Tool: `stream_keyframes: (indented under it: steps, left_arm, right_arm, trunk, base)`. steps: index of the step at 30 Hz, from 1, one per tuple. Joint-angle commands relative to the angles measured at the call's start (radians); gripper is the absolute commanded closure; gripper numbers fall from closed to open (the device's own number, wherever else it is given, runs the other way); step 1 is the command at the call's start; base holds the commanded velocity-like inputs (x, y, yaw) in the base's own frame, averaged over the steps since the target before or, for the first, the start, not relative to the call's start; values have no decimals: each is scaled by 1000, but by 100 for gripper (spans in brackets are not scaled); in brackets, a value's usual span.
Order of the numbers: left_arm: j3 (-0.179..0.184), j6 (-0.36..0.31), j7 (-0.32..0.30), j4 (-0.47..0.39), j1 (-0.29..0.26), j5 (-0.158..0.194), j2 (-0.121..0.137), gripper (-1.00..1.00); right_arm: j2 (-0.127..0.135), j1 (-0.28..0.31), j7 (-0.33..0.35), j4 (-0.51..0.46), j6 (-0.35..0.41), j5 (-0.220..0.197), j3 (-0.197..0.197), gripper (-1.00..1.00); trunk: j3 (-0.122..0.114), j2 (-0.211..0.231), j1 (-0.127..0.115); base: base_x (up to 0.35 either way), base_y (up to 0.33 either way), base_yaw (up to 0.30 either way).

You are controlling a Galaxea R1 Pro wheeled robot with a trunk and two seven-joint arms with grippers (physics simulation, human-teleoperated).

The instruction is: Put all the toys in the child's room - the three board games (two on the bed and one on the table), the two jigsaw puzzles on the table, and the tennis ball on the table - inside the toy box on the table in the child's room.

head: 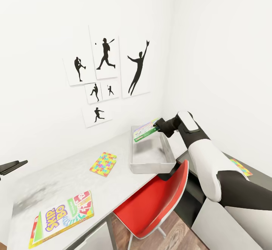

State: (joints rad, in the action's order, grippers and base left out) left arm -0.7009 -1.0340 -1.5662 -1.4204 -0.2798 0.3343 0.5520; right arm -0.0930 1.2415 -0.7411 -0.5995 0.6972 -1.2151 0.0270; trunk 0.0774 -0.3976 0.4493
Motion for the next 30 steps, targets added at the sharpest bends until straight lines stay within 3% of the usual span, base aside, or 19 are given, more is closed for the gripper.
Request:
stream_keyframes:
  steps: [1,30]
  left_arm:
    - [0,-11,-5,0,-1,-1,0,-100]
    - [0,-11,-5,0,-1,-1,0,-100]
  right_arm:
    - [-1,1,-9,1,-1,-7,2,100]
    - [-1,1,-11,7,-13,-6,-1,100]
  trunk:
    - [2,-2,1]
    - [2,-2,1]
  base:
    - [0,0,0]
    - [45,0,0]
